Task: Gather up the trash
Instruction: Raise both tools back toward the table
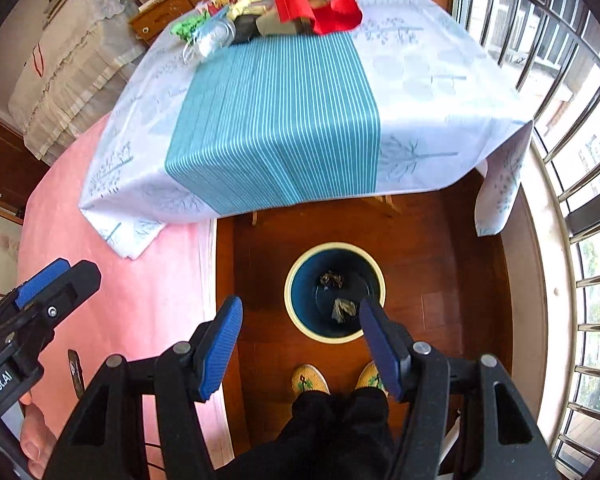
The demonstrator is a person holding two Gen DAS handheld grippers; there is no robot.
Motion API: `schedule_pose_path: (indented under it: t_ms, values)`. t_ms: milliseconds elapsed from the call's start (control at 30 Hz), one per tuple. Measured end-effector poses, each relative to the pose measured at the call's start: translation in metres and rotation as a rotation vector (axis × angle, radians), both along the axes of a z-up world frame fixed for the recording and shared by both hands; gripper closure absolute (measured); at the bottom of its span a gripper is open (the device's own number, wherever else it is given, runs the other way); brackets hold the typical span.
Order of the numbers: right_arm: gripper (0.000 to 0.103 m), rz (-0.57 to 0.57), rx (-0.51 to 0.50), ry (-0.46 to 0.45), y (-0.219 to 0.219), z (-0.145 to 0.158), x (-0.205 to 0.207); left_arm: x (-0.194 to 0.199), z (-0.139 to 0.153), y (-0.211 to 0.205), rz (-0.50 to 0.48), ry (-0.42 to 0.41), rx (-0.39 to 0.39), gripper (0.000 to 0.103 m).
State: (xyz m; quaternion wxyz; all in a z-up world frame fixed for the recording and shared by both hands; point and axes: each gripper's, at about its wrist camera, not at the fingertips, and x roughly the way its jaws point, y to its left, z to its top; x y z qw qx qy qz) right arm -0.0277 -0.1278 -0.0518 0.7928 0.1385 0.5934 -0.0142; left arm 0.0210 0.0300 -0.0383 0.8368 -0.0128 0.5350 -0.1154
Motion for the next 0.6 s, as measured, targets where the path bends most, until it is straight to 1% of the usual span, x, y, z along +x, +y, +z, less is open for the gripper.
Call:
schedule_pose_path:
  t_ms: [67, 200, 300, 433, 533, 600]
  values:
    - [0.041, -0.015, -0.019, -0.05, -0.002, 0.02, 0.005, 0.004, 0.019, 0.001, -0.01, -0.048, -0.003, 0.033]
    - [0.041, -0.067, -0.048, -0.148, -0.01, 0.057, 0.017, 0.016, 0.054, 0.002, -0.034, -0.135, 0.02, 0.033]
    - [0.041, -0.083, -0.068, -0.205, -0.012, 0.079, 0.025, 0.024, 0.072, 0.003, -0.04, -0.195, 0.029, 0.033]
    - [0.041, -0.097, -0.084, -0.256, -0.01, 0.099, 0.034, 0.031, 0.088, 0.007, -0.037, -0.247, 0.023, 0.033]
    - [0.037, -0.094, -0.092, -0.282, -0.007, 0.107, 0.038, 0.034, 0.095, 0.011, -0.033, -0.283, 0.008, 0.033]
    - [0.035, -0.084, -0.101, -0.291, -0.005, 0.11, 0.042, 0.039, 0.095, 0.012, -0.033, -0.284, -0.008, 0.031]
